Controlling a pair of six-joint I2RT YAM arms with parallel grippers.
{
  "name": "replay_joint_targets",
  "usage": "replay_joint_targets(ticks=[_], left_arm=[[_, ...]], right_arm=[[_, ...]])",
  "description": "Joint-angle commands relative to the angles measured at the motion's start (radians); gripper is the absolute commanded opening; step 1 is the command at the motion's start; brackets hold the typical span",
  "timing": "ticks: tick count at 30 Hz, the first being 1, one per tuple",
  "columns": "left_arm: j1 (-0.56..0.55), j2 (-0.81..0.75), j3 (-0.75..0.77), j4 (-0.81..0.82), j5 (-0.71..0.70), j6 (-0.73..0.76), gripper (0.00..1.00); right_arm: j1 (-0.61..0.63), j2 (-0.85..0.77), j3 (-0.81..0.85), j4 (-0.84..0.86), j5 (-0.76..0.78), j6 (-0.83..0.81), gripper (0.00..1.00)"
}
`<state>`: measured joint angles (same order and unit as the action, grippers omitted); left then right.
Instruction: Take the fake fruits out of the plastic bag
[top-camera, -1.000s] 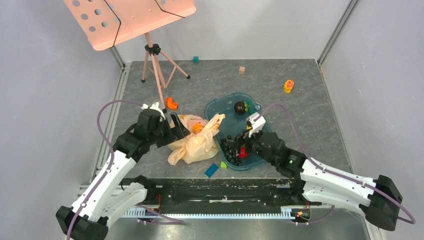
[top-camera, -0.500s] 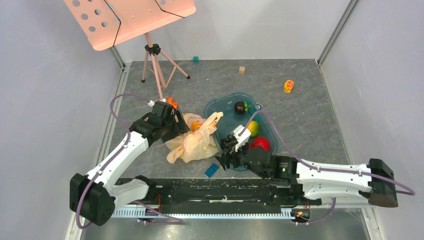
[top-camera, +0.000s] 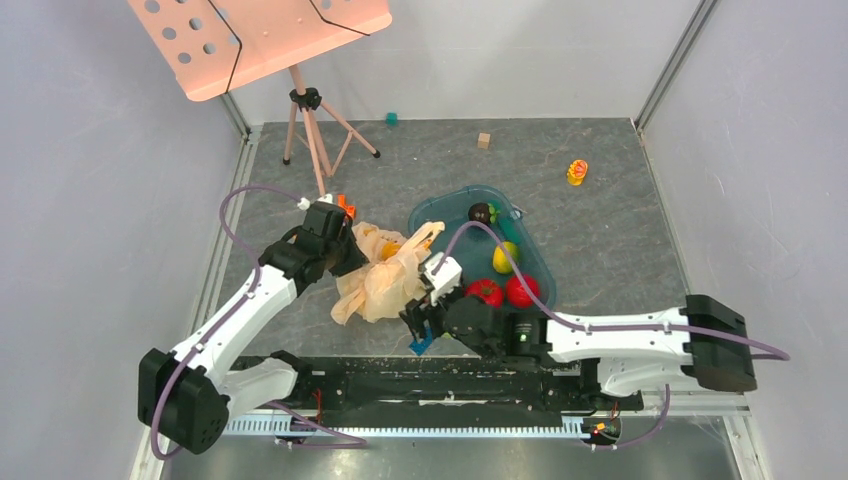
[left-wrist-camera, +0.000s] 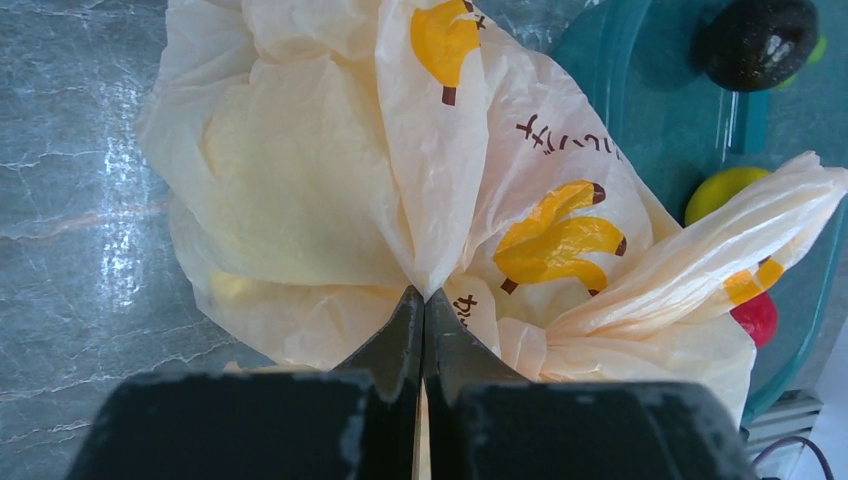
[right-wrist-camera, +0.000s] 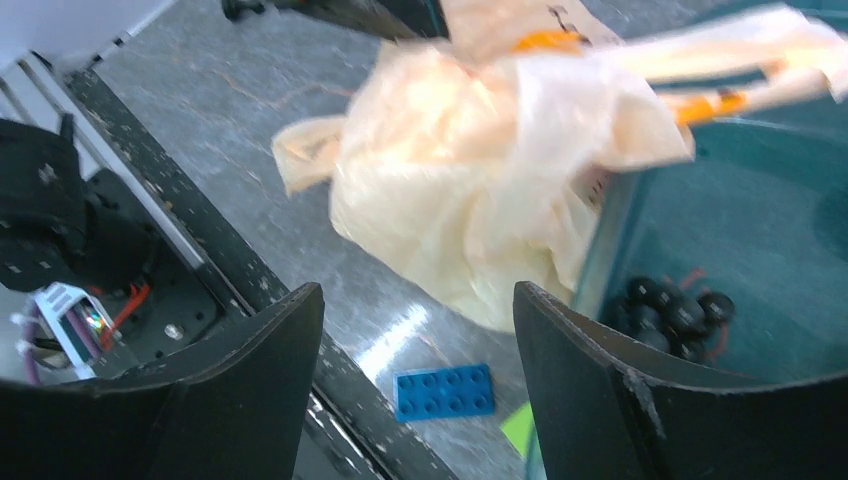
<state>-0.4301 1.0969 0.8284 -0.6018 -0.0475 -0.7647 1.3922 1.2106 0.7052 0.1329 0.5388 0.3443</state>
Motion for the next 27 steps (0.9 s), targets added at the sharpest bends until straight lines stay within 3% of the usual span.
replay_joint_targets(ticks=[1, 11, 15, 20, 22, 27], left_arm=[[-0.024, -0.050, -0.017, 0.046, 0.029, -0.001, 0.02], [-0.049, -0.122, -0.030, 0.013, 0.098, -0.047, 0.02], [-0.050, -0.138, -0.016, -0.007, 0.102, -0.043, 0.02], [-0.049, -0.145, -0.012, -0.007, 0.139, -0.053, 0.02], [-0.050, -0.149, -0.011, -0.005, 0.144, -0.054, 0.02], [-0.049, -0.157, -0.001, -0.021, 0.117, -0.046, 0.02]], right_arm=[[0.007, 0.104, 0.157, 0.069, 0.017, 0.030, 0.72], [-0.010, 0.345, 0.341, -0.018, 0.060, 0.143, 0.82], [-0.062, 0.409, 0.346, -0.039, -0.021, 0.226, 0.81], [-0.086, 0.480, 0.365, -0.093, 0.025, 0.255, 0.79], [-0.091, 0.494, 0.368, -0.112, 0.062, 0.260, 0.70], [-0.098, 0.472, 0.332, -0.111, 0.097, 0.241, 0.25]])
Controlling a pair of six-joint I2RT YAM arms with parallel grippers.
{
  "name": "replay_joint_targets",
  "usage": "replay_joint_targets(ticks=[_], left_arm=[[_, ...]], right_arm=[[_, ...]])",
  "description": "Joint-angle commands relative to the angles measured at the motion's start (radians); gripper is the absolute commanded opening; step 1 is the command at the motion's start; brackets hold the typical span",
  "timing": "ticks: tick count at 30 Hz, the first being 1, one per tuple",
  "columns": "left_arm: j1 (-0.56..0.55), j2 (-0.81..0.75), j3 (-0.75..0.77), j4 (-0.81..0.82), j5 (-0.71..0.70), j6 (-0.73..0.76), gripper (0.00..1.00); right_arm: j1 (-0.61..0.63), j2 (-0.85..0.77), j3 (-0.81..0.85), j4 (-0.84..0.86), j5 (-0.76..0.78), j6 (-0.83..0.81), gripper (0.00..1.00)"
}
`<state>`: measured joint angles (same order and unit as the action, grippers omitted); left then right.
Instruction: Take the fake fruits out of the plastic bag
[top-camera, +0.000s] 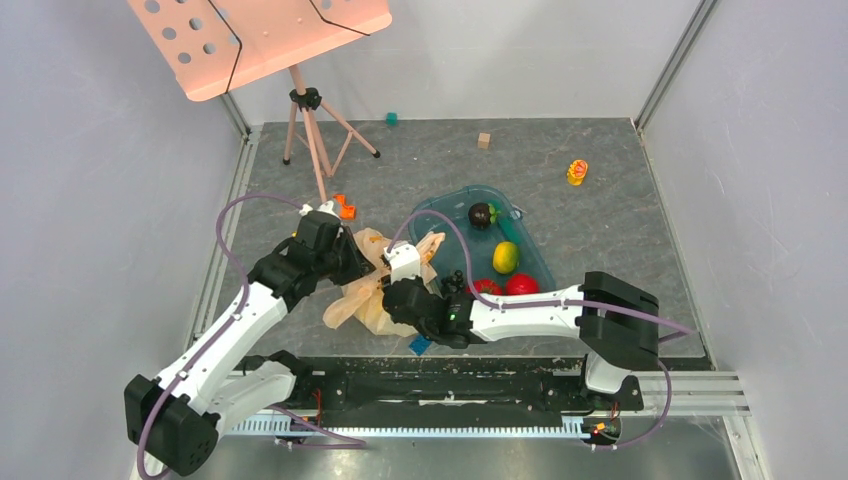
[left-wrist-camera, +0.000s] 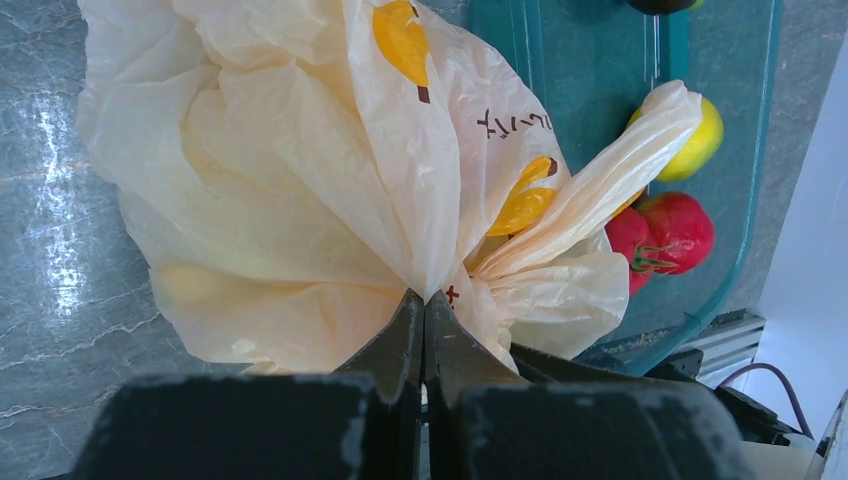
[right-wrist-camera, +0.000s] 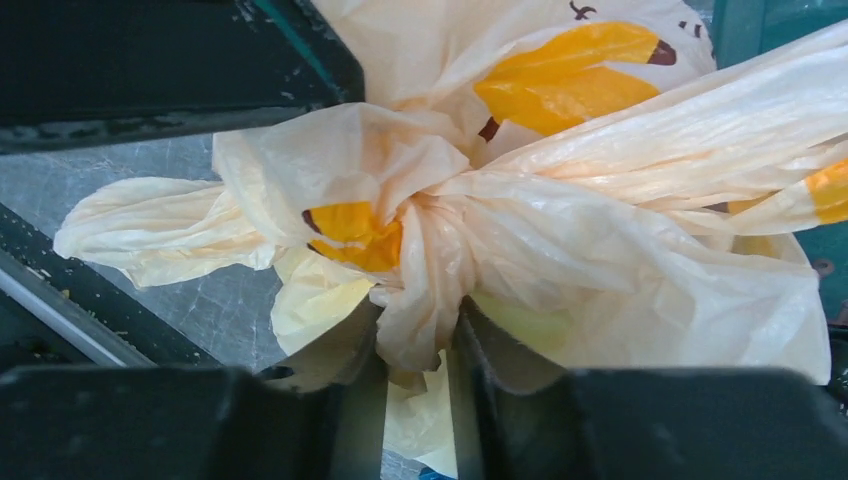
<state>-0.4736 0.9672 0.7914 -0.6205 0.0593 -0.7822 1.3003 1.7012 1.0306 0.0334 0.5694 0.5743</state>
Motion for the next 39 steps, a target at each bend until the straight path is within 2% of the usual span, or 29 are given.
replay_joint_targets(ticks=[1, 2, 4, 12, 20, 27, 30, 31, 32, 34, 35, 37, 39], left_arm=[[-0.005, -0.023, 0.041, -0.012, -0.007, -0.025, 0.02], [-0.004, -0.020, 0.044, -0.020, -0.023, -0.020, 0.02], [-0.002, -0.010, 0.052, -0.028, -0.052, -0.013, 0.02], [0.042, 0.029, 0.094, -0.046, -0.108, 0.026, 0.02], [0.168, 0.015, 0.089, -0.074, -0.098, 0.090, 0.02], [0.217, -0.007, 0.052, -0.071, -0.067, 0.122, 0.02], [0.217, -0.013, 0.045, -0.061, -0.028, 0.140, 0.02], [0.217, -0.018, 0.045, -0.058, -0.018, 0.144, 0.02], [0.217, -0.024, 0.048, -0.055, -0.005, 0.148, 0.02], [0.217, -0.036, 0.049, -0.044, 0.020, 0.150, 0.02], [0.217, -0.040, 0.049, -0.038, 0.034, 0.151, 0.02], [0.217, -0.041, 0.052, -0.033, 0.057, 0.151, 0.02], [0.216, -0.037, 0.051, -0.025, 0.082, 0.150, 0.02]], right_arm=[[-0.007, -0.037, -0.008, -0.006, 0.072, 0.004, 0.17], [-0.008, -0.058, -0.028, -0.002, 0.078, -0.001, 0.07], [-0.013, -0.099, -0.076, 0.000, 0.092, 0.001, 0.00], [-0.082, -0.285, -0.319, -0.001, 0.115, 0.064, 0.00], [-0.190, -0.424, -0.463, 0.000, 0.122, 0.078, 0.00], [-0.246, -0.499, -0.512, 0.008, 0.121, 0.022, 0.00], [-0.245, -0.537, -0.541, 0.105, 0.008, -0.102, 0.00], [-0.244, -0.562, -0.560, 0.146, -0.049, -0.160, 0.05], [-0.246, -0.586, -0.576, 0.187, -0.118, -0.213, 0.13], [-0.242, -0.656, -0.613, 0.245, -0.223, -0.317, 0.48], [-0.240, -0.689, -0.626, 0.264, -0.263, -0.371, 0.59], [-0.239, -0.756, -0.625, 0.267, -0.341, -0.453, 0.69], [-0.239, -0.802, -0.596, 0.228, -0.408, -0.532, 0.72]])
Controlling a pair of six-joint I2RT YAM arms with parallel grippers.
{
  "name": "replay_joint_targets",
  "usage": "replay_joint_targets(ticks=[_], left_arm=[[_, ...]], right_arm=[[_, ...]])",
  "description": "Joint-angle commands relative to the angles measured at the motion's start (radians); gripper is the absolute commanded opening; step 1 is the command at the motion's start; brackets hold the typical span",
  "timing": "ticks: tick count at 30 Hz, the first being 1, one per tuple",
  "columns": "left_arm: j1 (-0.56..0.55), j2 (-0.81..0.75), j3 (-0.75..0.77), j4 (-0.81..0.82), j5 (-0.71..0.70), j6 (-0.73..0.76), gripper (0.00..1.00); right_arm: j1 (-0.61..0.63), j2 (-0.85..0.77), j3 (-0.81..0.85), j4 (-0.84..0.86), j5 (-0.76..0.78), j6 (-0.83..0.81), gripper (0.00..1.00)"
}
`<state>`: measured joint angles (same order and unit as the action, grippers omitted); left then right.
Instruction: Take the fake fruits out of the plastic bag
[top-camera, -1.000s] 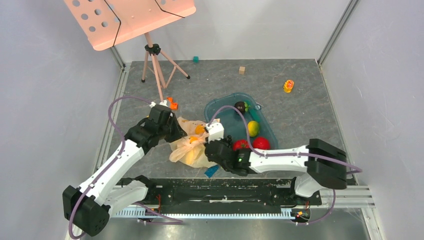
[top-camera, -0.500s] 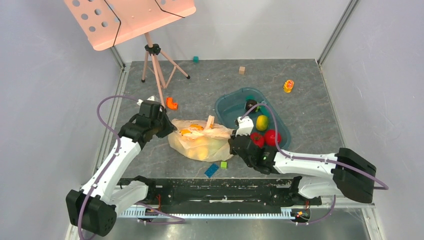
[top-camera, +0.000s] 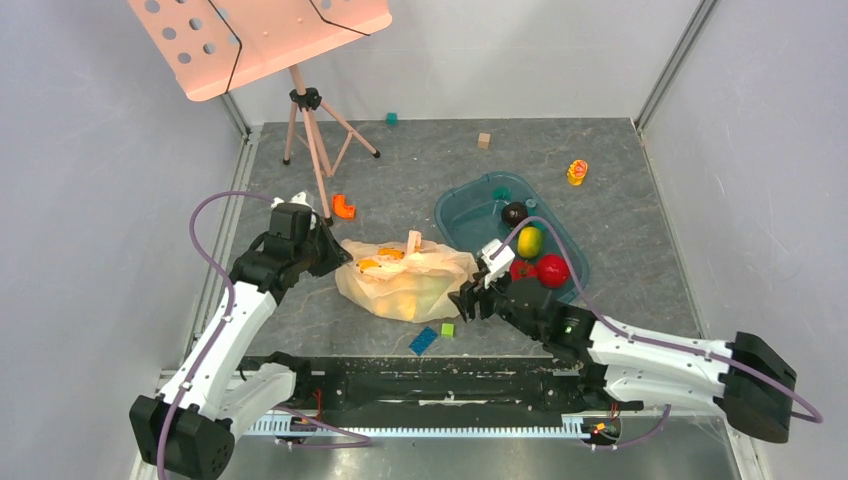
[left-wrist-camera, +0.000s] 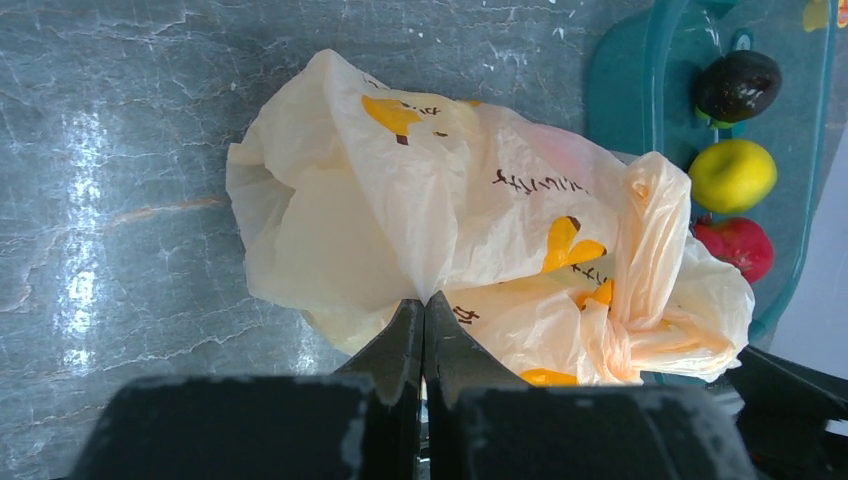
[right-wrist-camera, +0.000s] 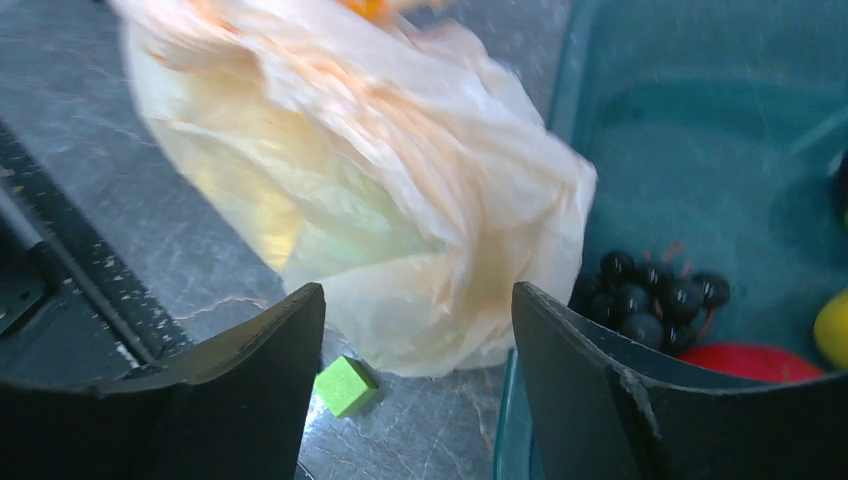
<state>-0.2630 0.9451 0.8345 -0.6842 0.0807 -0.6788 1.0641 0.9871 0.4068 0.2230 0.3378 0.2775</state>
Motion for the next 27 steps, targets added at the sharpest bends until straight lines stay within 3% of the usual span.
replay_joint_targets(ticks=[1, 6, 11, 22, 27], left_arm=[[0.005, -0.015, 0.005, 0.045, 0.072, 0.046, 0.02], [0.005, -0.009, -0.009, 0.069, 0.109, 0.046, 0.02], [0.004, -0.021, -0.011, 0.068, 0.116, 0.061, 0.02], [0.004, -0.033, -0.020, 0.064, 0.117, 0.065, 0.02], [0.004, -0.035, -0.026, 0.064, 0.114, 0.072, 0.02]], right_arm=[[-0.003, -0.100, 0.055, 0.014, -0.210, -0.267, 0.72], [-0.002, -0.033, 0.242, -0.151, -0.328, -0.474, 0.72], [-0.003, 0.123, 0.430, -0.312, -0.324, -0.652, 0.70], [-0.004, 0.384, 0.713, -0.502, -0.334, -0.825, 0.69], [-0.004, 0.456, 0.740, -0.505, -0.263, -0.810, 0.51]])
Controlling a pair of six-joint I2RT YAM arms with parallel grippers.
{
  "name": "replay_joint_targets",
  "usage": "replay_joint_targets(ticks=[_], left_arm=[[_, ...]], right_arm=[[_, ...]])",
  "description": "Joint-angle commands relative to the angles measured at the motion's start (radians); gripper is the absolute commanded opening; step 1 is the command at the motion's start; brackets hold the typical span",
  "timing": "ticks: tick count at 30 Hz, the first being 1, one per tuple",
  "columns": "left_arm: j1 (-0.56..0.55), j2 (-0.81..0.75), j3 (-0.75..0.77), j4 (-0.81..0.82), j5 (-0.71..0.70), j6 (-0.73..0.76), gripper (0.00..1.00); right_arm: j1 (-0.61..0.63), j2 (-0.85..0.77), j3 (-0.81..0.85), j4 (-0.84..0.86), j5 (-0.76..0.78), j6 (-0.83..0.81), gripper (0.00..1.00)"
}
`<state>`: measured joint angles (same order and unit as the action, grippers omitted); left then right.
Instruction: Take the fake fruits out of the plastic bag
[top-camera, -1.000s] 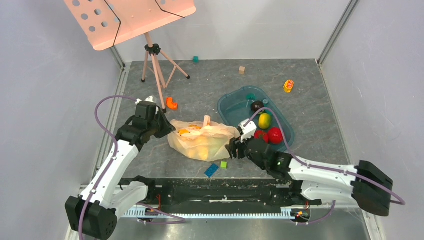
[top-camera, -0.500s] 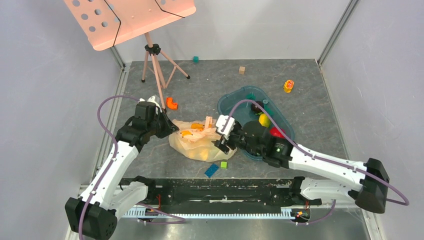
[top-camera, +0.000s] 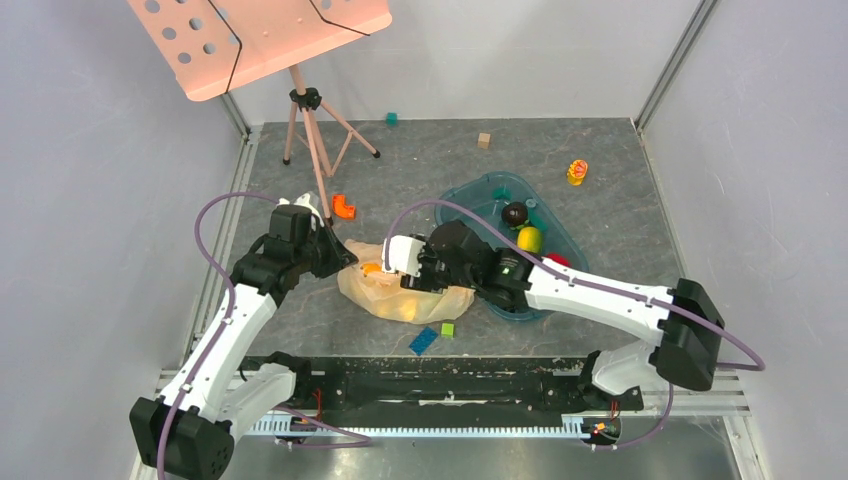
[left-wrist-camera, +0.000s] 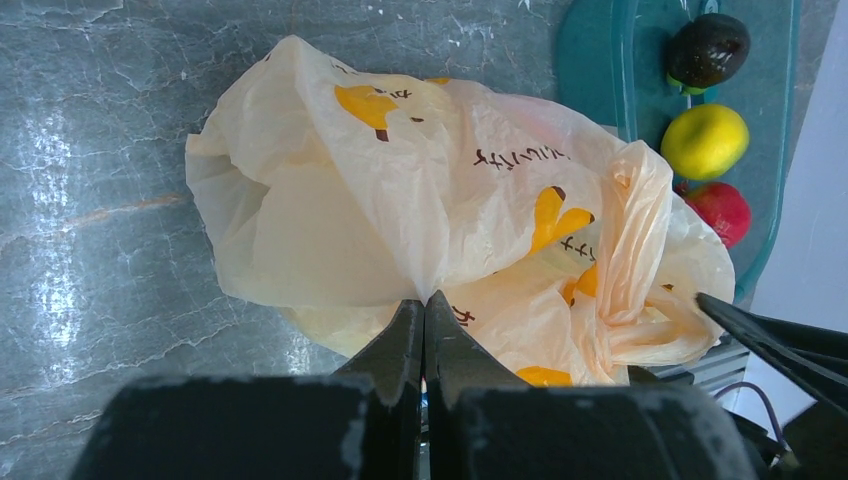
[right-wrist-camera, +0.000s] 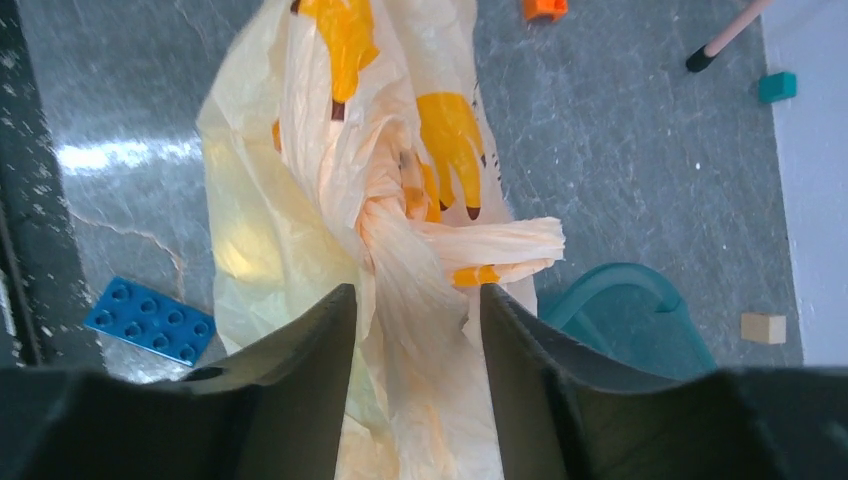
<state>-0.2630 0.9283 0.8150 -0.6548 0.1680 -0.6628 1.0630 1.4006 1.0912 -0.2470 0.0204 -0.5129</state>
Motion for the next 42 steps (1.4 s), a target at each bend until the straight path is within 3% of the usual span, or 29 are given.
replay_joint_targets(ticks=[1, 3, 6, 12, 21, 28, 42], left_arm=[[0.004, -0.020, -0.007, 0.034, 0.025, 0.056, 0.02], [0.004, -0.020, -0.009, 0.032, 0.018, 0.060, 0.02], [0.004, -0.015, -0.013, 0.032, 0.009, 0.060, 0.02], [0.005, -0.009, -0.015, 0.029, -0.020, 0.054, 0.02], [0.005, -0.003, -0.023, 0.023, -0.036, 0.062, 0.02], [0.005, -0.016, -0.022, 0.008, -0.050, 0.071, 0.02], [0.005, -0.021, -0.032, -0.008, -0.074, 0.086, 0.02]], right_arm=[[-0.003, 0.050, 0.059, -0.038, 0.072, -0.013, 0.45], [-0.003, 0.059, 0.060, -0.042, 0.098, 0.000, 0.32], [-0.003, 0.037, 0.039, -0.012, 0.132, 0.045, 0.00], [-0.032, -0.112, -0.148, 0.202, 0.132, 0.236, 0.00], [-0.135, -0.314, -0.459, 0.553, 0.132, 0.775, 0.00], [-0.141, -0.447, -0.683, 0.805, 0.196, 1.059, 0.00], [-0.150, -0.667, -0.834, 0.692, 0.471, 1.292, 0.00]])
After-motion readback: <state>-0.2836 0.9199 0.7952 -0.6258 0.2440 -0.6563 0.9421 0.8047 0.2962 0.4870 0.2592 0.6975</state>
